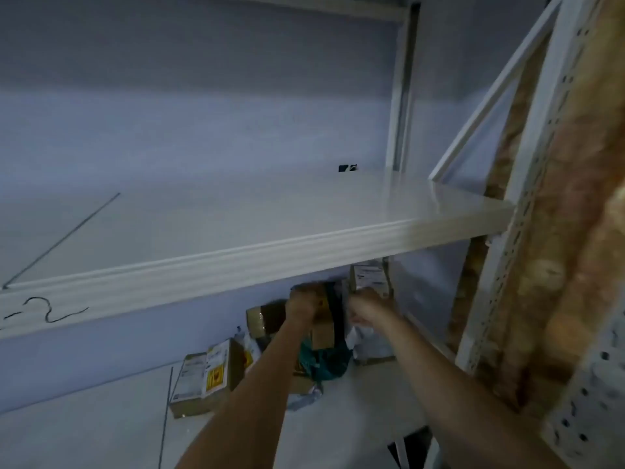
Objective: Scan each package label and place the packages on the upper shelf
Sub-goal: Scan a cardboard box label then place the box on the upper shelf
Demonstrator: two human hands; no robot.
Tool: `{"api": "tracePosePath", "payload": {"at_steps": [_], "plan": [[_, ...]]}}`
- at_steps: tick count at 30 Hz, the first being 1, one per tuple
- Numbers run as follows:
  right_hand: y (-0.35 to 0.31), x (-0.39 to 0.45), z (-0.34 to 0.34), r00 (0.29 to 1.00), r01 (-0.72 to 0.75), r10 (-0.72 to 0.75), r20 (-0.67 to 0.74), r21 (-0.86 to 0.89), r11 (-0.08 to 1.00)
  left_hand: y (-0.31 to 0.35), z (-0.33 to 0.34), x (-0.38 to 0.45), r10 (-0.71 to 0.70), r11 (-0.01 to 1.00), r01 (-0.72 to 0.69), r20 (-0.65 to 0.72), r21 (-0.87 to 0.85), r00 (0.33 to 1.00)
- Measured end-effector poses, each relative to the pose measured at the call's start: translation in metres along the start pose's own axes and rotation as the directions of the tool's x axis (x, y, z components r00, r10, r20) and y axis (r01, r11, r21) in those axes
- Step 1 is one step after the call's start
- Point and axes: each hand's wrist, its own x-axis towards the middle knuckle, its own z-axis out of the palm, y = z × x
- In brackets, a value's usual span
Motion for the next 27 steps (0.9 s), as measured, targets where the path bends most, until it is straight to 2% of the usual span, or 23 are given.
{"api": "tracePosePath", "payload": {"at_steps": [2, 5, 7, 9, 12, 17, 19, 22, 25, 27], "plan": [[-0.002, 0.009, 0.013, 0.998, -0.018, 0.023, 0.062, -0.073, 0.997, -0.001, -0.006, 0.005, -0.075, 0.997, 0.076, -0.063, 0.012, 0.995], [-0.009, 0.024, 0.030, 0.987, 0.001, 0.037, 0.158, -0.238, 0.971, -0.001, -0.013, 0.013, -0.170, 0.982, 0.166, 0.032, 0.094, 0.985], [-0.014, 0.031, 0.037, 0.980, -0.002, 0.063, 0.188, -0.309, 0.951, -0.009, -0.013, 0.017, -0.150, 0.964, 0.129, 0.071, 0.234, 0.986], [-0.020, 0.038, 0.044, 0.977, -0.012, 0.086, 0.197, -0.350, 0.937, -0.011, -0.011, 0.017, -0.247, 0.963, 0.232, 0.106, 0.137, 0.963], [-0.022, 0.048, 0.050, 0.973, 0.001, 0.091, 0.212, -0.396, 0.918, -0.014, -0.009, 0.025, -0.252, 0.965, 0.239, 0.131, 0.107, 0.959], [-0.014, 0.064, 0.053, 0.973, 0.117, -0.016, 0.229, -0.433, 0.894, -0.019, -0.017, 0.028, -0.228, 0.970, 0.215, 0.121, 0.110, 0.966], [-0.009, 0.066, 0.052, 0.977, 0.095, -0.026, 0.213, -0.322, 0.942, -0.022, -0.024, 0.029, -0.179, 0.980, 0.167, 0.115, 0.105, 0.977], [-0.001, 0.067, 0.048, 0.969, 0.069, -0.057, 0.240, -0.041, 0.997, -0.026, -0.037, 0.027, -0.111, 0.991, 0.105, 0.080, 0.083, 0.991], [0.008, 0.066, 0.045, 0.948, -0.011, -0.047, 0.314, 0.182, 0.983, -0.036, -0.051, 0.023, -0.114, 0.992, 0.116, 0.041, -0.055, 0.993], [0.014, 0.065, 0.048, 0.918, -0.071, -0.053, 0.392, 0.294, 0.953, -0.043, -0.062, 0.017, -0.124, 0.988, 0.128, 0.050, -0.087, 0.991]]}}
